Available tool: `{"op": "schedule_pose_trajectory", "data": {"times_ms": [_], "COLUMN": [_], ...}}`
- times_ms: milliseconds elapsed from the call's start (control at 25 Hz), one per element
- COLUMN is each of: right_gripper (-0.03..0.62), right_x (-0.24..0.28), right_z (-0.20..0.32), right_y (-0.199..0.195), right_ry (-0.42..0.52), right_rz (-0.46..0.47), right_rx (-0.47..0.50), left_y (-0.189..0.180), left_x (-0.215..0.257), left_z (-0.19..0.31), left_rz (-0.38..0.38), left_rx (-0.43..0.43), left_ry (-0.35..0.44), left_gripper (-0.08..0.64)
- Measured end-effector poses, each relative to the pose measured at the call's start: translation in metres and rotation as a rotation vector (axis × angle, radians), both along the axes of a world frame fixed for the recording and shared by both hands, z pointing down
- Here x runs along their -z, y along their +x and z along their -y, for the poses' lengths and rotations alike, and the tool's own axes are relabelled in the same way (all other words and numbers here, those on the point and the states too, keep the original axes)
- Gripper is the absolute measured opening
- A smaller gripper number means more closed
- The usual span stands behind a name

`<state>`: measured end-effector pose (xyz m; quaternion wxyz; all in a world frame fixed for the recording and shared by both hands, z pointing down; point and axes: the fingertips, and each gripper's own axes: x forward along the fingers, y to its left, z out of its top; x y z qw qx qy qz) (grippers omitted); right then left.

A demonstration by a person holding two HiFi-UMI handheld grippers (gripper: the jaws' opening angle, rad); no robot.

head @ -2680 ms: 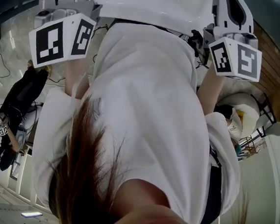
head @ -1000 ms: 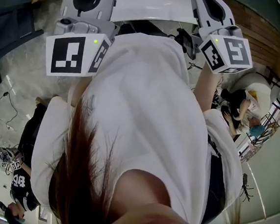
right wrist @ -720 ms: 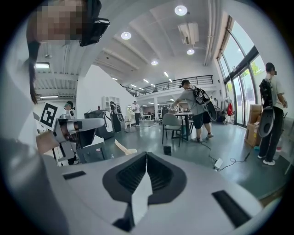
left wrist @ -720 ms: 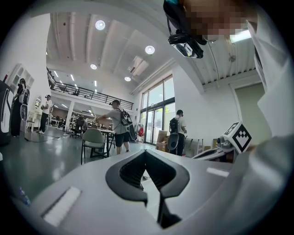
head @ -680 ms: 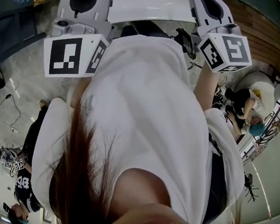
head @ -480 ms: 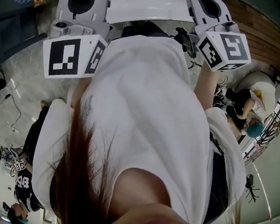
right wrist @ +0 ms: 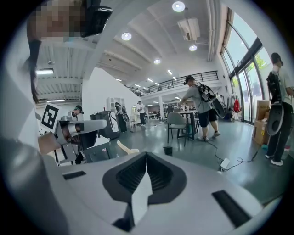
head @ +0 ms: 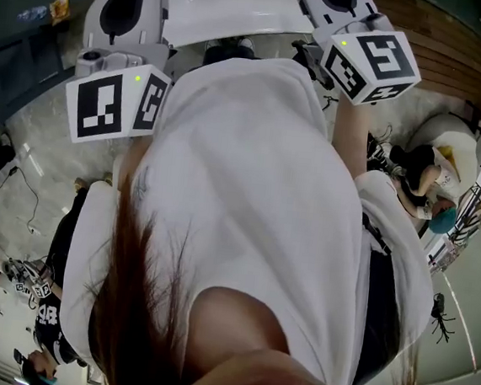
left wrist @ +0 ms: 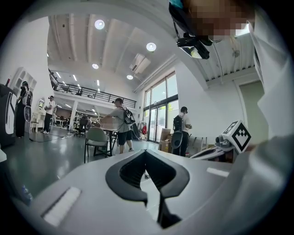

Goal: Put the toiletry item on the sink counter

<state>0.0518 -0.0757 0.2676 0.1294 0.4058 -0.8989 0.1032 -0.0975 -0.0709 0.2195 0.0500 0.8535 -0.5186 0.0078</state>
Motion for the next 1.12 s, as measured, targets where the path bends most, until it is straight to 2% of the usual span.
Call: {"op": "schedule_pose_trajectory", "data": {"times_ms": [720,1120], "right_gripper": [0.011,0.011], "right_x": [0.001,0.004], "right_z": [0.02,0.023], "right_y": [0.024,0.022], "right_ry": [-0.003,0.004], "right_rz": [0.013,0.014], "right_rx": [0.029,0.027], "left_y": [0.025,0.02], "left_x": [0.003,0.003], "left_z": [0.019,0.025], "left_rz": [0.01,0.011], "left_rx": [0.019,0.034], "left_ry": [0.008,0.01], "left_gripper": [0.009,0.009]}}
